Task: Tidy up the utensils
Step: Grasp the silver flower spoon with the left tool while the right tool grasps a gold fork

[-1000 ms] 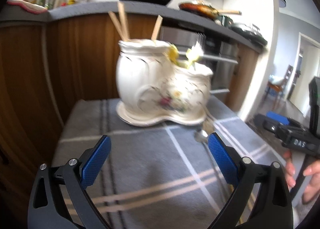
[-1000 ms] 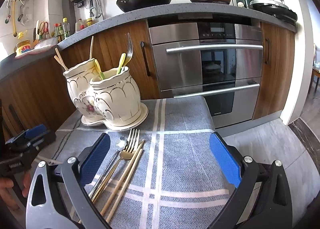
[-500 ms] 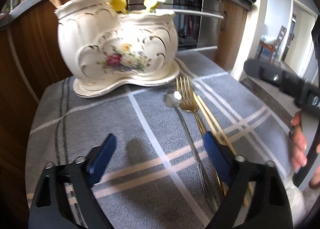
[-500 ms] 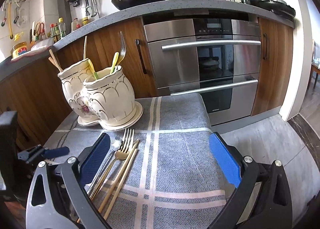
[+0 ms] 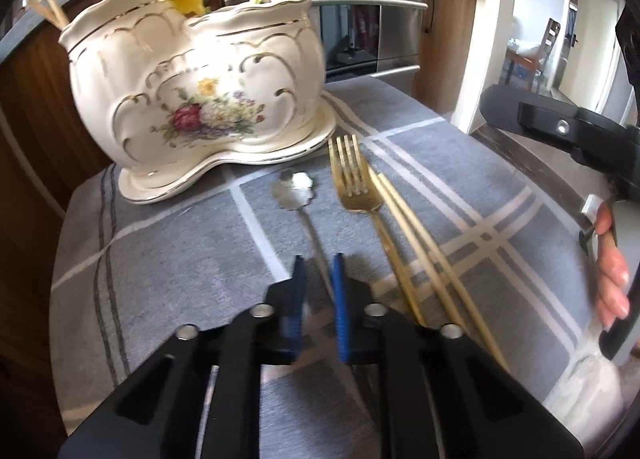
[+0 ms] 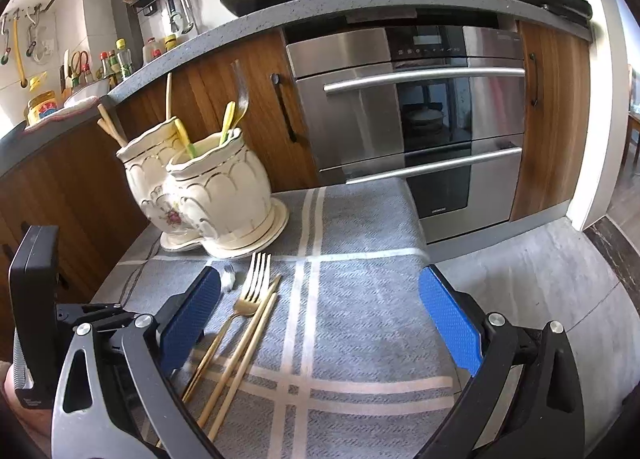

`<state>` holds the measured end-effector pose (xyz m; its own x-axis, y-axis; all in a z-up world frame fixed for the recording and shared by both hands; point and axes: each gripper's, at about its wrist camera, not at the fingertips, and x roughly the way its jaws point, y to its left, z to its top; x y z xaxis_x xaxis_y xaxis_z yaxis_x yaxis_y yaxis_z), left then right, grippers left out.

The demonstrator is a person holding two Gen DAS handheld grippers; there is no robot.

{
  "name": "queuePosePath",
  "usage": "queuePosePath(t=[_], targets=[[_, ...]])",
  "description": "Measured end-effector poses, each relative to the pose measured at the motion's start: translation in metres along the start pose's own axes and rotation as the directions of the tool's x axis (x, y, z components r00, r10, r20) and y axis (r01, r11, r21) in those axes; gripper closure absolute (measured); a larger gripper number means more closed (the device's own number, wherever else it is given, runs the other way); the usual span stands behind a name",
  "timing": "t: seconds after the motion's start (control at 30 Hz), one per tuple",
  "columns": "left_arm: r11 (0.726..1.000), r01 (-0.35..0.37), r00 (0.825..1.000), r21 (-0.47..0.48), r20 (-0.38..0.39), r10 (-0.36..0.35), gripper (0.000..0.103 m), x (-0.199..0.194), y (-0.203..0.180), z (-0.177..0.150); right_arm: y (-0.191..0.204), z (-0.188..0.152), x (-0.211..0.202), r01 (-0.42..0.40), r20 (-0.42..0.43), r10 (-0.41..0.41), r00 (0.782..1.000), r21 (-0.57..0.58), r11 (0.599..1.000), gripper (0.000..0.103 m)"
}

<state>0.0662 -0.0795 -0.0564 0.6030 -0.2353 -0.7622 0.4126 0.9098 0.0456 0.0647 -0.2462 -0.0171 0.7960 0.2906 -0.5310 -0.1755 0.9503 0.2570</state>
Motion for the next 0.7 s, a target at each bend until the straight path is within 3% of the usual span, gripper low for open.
queuePosePath(t=[0.07, 0.17, 0.33, 0.43, 0.63, 0.7], targets=[[1.000, 0.000, 1.000, -0.009, -0.004, 0.000, 0.096, -0.003, 0.009, -0.004, 0.007, -0.002, 0.002, -0.030, -0.023, 0.030, 0.999, -0.008, 1.000, 0.008], [1.000, 0.004, 1.000, -0.030, -0.010, -0.005, 0.099, -0.010, 0.022, -0.011, 0.026, -0.008, 0.010, -0.082, -0.096, 0.078, 0.992, -0.036, 0.996, 0.021], [0.995, -0.007, 1.000, -0.095, -0.011, 0.006, 0.099, -0.022, 0.049, -0.026, 0.050, -0.019, 0.023, -0.119, -0.185, 0.105, 0.977, -0.065, 0.991, 0.059], [0.995, -0.026, 1.000, -0.096, -0.013, 0.025, 0.099, -0.025, 0.056, -0.029, 0.063, -0.024, 0.033, -0.120, -0.230, 0.098, 0.968, -0.083, 0.989, 0.074], [0.995, -0.008, 1.000, -0.096, -0.013, 0.007, 0.099, -0.026, 0.059, -0.029, 0.081, -0.031, 0.045, -0.081, -0.280, 0.043, 0.959, -0.124, 0.989, 0.081], [0.995, 0.013, 1.000, -0.100, -0.013, -0.014, 0.094, -0.028, 0.062, -0.031, 0.082, -0.032, 0.049, -0.059, -0.290, 0.021, 0.957, -0.122, 0.991, 0.081]])
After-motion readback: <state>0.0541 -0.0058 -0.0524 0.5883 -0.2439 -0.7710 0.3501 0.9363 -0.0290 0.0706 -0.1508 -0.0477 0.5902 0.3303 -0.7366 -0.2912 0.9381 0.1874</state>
